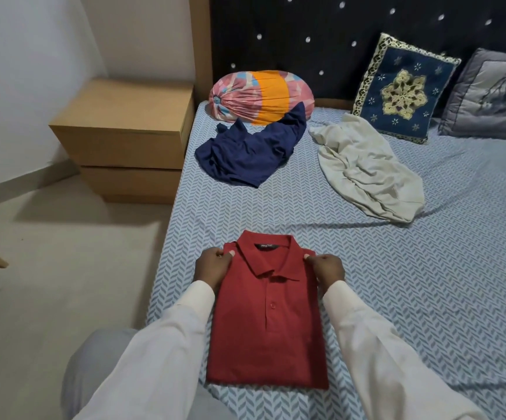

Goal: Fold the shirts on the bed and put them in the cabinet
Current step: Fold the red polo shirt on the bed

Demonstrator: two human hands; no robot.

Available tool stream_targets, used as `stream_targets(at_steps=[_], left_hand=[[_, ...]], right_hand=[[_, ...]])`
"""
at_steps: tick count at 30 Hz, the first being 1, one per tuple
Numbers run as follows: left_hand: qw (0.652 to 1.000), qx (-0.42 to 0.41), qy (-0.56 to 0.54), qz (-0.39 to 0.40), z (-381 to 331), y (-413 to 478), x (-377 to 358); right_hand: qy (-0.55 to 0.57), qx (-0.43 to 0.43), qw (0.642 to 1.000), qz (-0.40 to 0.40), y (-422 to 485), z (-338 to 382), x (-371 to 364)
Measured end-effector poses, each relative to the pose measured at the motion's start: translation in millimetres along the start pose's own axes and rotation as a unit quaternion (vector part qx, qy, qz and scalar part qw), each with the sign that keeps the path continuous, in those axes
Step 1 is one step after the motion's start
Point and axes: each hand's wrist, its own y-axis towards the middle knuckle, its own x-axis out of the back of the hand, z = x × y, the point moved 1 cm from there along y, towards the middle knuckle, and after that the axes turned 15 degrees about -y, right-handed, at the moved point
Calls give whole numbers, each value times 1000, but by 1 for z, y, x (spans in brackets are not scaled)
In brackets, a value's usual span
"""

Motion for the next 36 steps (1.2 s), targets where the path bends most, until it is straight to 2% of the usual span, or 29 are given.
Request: stream_targets(at_steps=[5, 9, 12, 14, 17, 19, 24, 25, 27, 29, 30, 31, 33, 36], left_hand=[[997, 48, -13, -52, -7, 23, -14], [994, 33, -53, -90, -15, 31, -19], [980, 73, -174, -68, -2, 46, -21], [978, 81, -184, -62, 4, 53, -23], [994, 28, -23, -108, 1, 50, -19], [991, -4, 63, -118, -2, 45, -19], [985, -36, 123, -114, -2, 38, -19], [983, -61, 132, -113, 0, 35, -19], [972, -176, 127, -95, 6, 18, -22], [946, -292, 136, -47, 13, -4, -33], [935, -311, 170, -24, 19, -12, -40], [925, -309, 222, -4, 27, -17, -46], [906, -267, 326, 27, 45, -21, -50], [886, -231, 399, 43, 62, -15, -44]], right_hand=[[-66, -21, 998, 2, 9, 14, 4], [-75, -17, 997, 8, 13, 21, 6], [-2, -15, 997, 69, 11, 26, 7], [21, 6, 997, 77, 13, 23, 7], [-44, 32, 998, -31, 20, 10, 1], [-89, 37, 992, -81, 17, 9, -2], [-129, 40, 988, -69, 15, 14, -3], [-151, 47, 985, -68, 15, 16, -2], [-195, 79, 975, -71, 11, 18, -1], [-194, 131, 966, -107, 0, 18, -4], [-195, 174, 956, -130, -9, 16, -8], [-210, 222, 941, -145, -17, 12, -14], [-298, 285, 903, -118, -29, 0, -29], [-410, 273, 867, -73, -27, -13, -38]])
